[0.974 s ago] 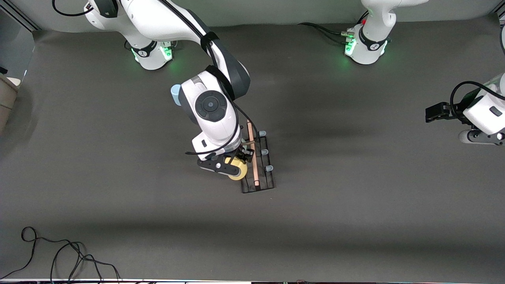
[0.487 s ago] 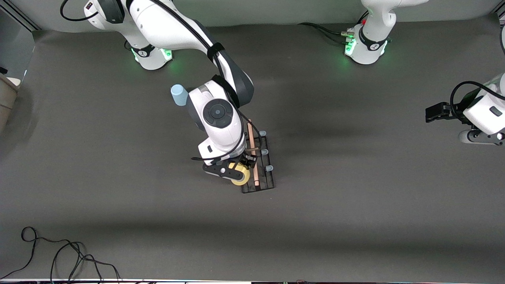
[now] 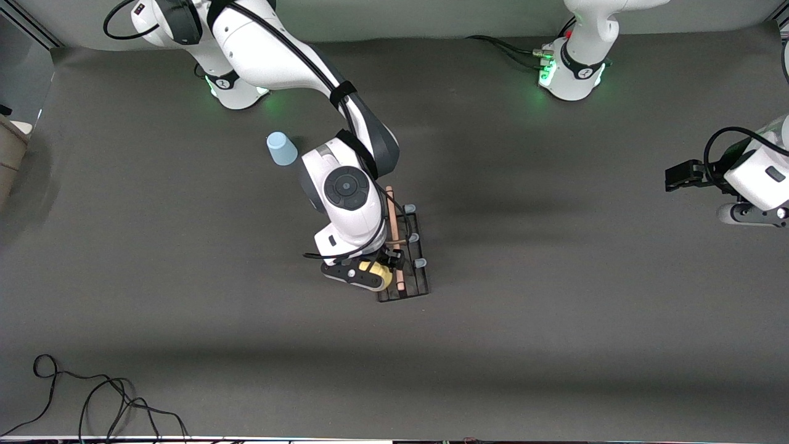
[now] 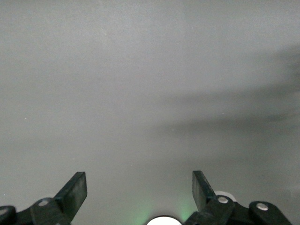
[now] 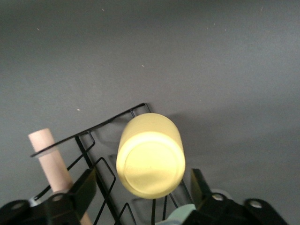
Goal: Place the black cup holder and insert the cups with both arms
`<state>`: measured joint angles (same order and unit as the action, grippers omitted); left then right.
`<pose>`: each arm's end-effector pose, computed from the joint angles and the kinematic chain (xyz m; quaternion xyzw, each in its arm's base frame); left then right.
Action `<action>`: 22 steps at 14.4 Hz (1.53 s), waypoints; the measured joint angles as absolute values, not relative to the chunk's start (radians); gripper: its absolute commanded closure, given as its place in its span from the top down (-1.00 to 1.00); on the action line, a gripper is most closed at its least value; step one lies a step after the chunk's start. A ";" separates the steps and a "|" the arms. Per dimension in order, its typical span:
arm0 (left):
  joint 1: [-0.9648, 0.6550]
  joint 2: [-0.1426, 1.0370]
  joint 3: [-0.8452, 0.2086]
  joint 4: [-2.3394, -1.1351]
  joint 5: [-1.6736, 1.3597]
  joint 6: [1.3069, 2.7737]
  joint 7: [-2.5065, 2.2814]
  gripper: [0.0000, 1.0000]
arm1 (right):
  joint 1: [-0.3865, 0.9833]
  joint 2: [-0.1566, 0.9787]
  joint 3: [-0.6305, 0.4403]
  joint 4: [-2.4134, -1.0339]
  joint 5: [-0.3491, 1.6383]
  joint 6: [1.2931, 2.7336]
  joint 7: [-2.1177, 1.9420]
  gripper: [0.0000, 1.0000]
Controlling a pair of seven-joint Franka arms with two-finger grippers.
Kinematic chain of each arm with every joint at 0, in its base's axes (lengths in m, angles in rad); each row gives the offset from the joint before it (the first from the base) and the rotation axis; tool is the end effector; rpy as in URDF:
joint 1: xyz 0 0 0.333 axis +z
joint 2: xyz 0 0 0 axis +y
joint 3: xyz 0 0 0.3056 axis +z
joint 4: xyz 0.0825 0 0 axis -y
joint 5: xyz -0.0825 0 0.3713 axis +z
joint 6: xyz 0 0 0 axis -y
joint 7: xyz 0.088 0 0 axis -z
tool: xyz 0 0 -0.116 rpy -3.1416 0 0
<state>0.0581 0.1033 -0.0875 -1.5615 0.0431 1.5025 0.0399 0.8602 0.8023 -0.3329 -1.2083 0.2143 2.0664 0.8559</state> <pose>0.5590 -0.0090 0.5473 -0.9960 0.0349 0.0809 0.0166 0.5989 0.4413 0.3115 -0.9863 0.1566 -0.0496 0.0154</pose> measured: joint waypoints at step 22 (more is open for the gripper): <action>0.058 0.103 -0.090 -1.561 0.043 1.502 0.040 1.00 | 0.142 0.054 -0.150 -1.560 0.042 1.549 -0.001 1.00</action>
